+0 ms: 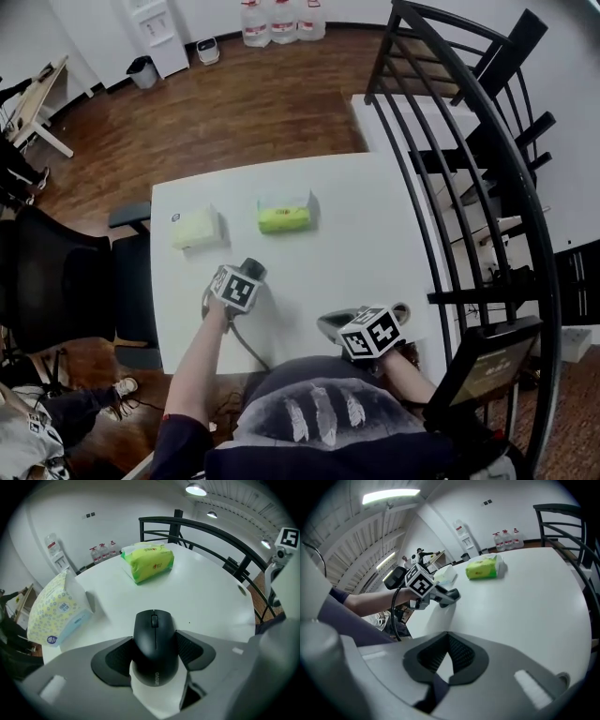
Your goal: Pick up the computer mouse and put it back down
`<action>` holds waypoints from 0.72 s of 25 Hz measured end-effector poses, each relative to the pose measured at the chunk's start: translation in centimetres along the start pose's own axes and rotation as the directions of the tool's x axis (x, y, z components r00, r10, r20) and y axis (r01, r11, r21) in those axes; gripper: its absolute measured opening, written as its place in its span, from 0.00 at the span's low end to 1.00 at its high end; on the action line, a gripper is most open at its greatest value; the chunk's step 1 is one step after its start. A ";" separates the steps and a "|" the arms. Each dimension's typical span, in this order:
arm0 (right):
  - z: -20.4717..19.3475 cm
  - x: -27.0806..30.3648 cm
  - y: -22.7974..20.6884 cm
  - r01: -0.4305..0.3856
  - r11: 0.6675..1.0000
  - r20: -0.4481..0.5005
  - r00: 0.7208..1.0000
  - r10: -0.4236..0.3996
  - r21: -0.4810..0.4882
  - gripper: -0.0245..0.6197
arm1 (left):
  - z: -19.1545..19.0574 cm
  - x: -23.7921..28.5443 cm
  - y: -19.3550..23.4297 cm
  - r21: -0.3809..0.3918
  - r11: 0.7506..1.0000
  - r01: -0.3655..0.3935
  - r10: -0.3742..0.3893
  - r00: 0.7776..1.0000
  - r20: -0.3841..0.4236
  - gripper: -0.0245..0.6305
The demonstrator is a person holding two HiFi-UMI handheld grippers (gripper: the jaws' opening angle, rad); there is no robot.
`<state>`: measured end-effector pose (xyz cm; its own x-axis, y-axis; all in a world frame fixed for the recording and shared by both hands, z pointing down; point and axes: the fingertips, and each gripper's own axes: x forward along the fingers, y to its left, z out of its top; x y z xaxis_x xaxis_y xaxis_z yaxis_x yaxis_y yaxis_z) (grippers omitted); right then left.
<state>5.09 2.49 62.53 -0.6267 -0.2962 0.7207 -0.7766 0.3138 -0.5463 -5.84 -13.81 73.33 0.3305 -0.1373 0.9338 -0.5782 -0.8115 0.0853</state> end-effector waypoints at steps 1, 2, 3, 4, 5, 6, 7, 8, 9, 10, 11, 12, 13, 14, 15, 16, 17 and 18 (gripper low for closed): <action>0.0 -0.1 0.0 0.001 1.000 0.002 1.000 -0.001 -0.003 0.04 | 0.0 0.0 0.1 -0.001 1.000 -0.003 0.003 1.000 0.001 0.50; -0.1 -0.2 0.0 0.002 1.000 0.003 1.000 -0.002 -0.004 0.04 | 0.0 0.1 0.1 0.000 1.000 -0.006 0.006 1.000 0.001 0.50; -0.2 -0.2 0.0 0.002 1.000 0.004 1.000 -0.002 -0.005 0.04 | 0.1 0.1 0.2 0.002 1.000 -0.012 0.012 1.000 -0.001 0.50; -0.3 -0.3 0.0 0.003 1.000 0.006 1.000 -0.003 -0.005 0.04 | 0.2 -0.1 0.4 0.007 1.000 -0.025 0.025 1.000 -0.005 0.50; -0.4 -0.3 0.0 0.003 1.000 0.007 1.000 -0.003 -0.005 0.04 | 0.3 -0.4 0.7 0.011 0.999 -0.042 0.042 0.999 -0.008 0.50; -0.4 -0.4 0.0 0.005 1.000 0.009 1.000 -0.005 -0.004 0.04 | 0.4 -0.7 1.0 0.012 0.998 -0.058 0.058 0.998 -0.009 0.50; -0.4 -0.6 -0.1 0.007 1.000 0.011 1.000 -0.007 -0.003 0.04 | 0.5 -1.1 1.3 0.005 0.997 -0.073 0.073 0.997 -0.008 0.50; -0.4 -0.8 -0.1 0.010 1.000 0.014 1.000 -0.010 -0.002 0.04 | 0.5 -1.4 1.3 -0.015 0.997 -0.074 0.074 0.997 -0.002 0.50; -0.4 -1.0 -0.2 0.013 1.000 0.016 1.000 -0.013 -0.001 0.04 | 0.7 -1.7 0.9 -0.050 0.998 -0.048 0.049 0.999 0.014 0.50; -0.5 -1.1 -0.2 0.016 1.000 0.018 1.000 -0.016 0.000 0.04 | 0.9 -2.0 0.1 -0.088 0.996 -0.004 0.007 0.999 0.041 0.50; -0.6 -1.2 -0.3 0.016 1.000 0.021 1.000 -0.016 0.003 0.04 | 1.2 -2.4 -0.7 -0.111 0.993 0.033 -0.025 0.997 0.072 0.50; -0.7 -1.2 -0.4 0.016 1.000 0.023 1.000 -0.016 0.005 0.04 | 1.6 -3.0 -1.2 -0.112 0.992 0.049 -0.039 0.995 0.097 0.50; -0.7 -1.2 -0.5 0.015 1.000 0.025 1.000 -0.015 0.008 0.04 | 1.9 -3.7 -1.5 -0.098 0.994 0.052 -0.041 0.992 0.115 0.50; -0.8 -1.2 -0.7 0.013 1.000 0.026 1.000 -0.014 0.011 0.04 | 2.3 -4.5 -1.8 -0.078 0.996 0.051 -0.040 0.991 0.131 0.50; -0.8 -1.1 -0.8 0.011 1.000 0.027 1.000 -0.012 0.013 0.04 | 2.8 -5.2 -2.1 -0.060 0.997 0.052 -0.043 0.988 0.146 0.50; -0.9 -1.1 -0.8 0.008 1.000 0.026 1.000 -0.008 0.014 0.04 | 3.2 -6.1 -2.5 -0.046 0.997 0.056 -0.048 0.985 0.163 0.50; -0.9 -1.0 -0.7 0.004 1.000 0.025 1.000 -0.004 0.013 0.04 | 3.7 -7.1 -2.8 -0.036 0.997 0.061 -0.054 0.982 0.180 0.50; -1.0 -1.0 -0.6 -0.001 1.000 0.024 1.000 0.000 0.011 0.04 | 4.1 -8.2 -3.0 -0.028 0.998 0.064 -0.057 0.979 0.196 0.50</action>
<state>6.23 3.45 62.56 -0.6284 -0.3179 0.7099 -0.7768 0.3041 -0.5515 -3.74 -12.53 63.99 0.5025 -0.1993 0.8413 -0.5763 -0.8026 0.1541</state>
